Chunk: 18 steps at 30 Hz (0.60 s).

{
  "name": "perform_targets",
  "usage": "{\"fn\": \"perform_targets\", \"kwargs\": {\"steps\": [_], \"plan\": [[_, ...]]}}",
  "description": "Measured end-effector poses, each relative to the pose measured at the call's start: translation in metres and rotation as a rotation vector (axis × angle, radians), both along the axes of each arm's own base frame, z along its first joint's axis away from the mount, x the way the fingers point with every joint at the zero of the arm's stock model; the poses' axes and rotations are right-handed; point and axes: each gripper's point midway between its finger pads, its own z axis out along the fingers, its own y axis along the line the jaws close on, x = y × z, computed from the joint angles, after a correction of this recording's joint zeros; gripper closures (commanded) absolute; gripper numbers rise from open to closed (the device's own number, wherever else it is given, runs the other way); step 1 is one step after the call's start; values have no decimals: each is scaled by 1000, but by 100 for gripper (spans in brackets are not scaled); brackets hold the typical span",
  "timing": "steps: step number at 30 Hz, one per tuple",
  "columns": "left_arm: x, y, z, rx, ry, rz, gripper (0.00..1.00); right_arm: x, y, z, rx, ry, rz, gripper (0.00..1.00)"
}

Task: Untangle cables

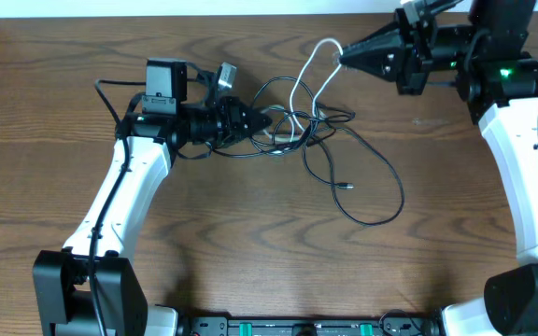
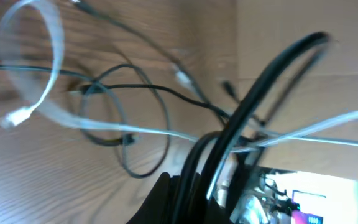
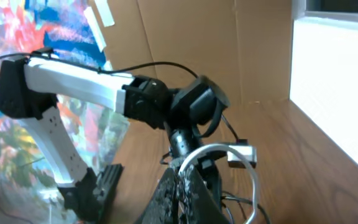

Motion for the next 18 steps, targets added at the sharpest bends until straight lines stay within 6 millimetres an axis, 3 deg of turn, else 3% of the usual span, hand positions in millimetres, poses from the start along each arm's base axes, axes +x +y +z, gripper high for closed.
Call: {"fn": "perform_targets", "kwargs": {"steps": [6,11,14,18], "plan": [[-2,21,-32,178,64,80,92,6,-25,43,19,-174,-63,99],[-2,53,-62,397,118,186,92,-11,-54,81,24,-281,-146,99],[-3,73,-75,516,136,240,92,-17,-66,90,26,-218,-183,99],[-3,84,-80,582,140,266,93,-12,-75,88,23,-62,-203,99]]}}
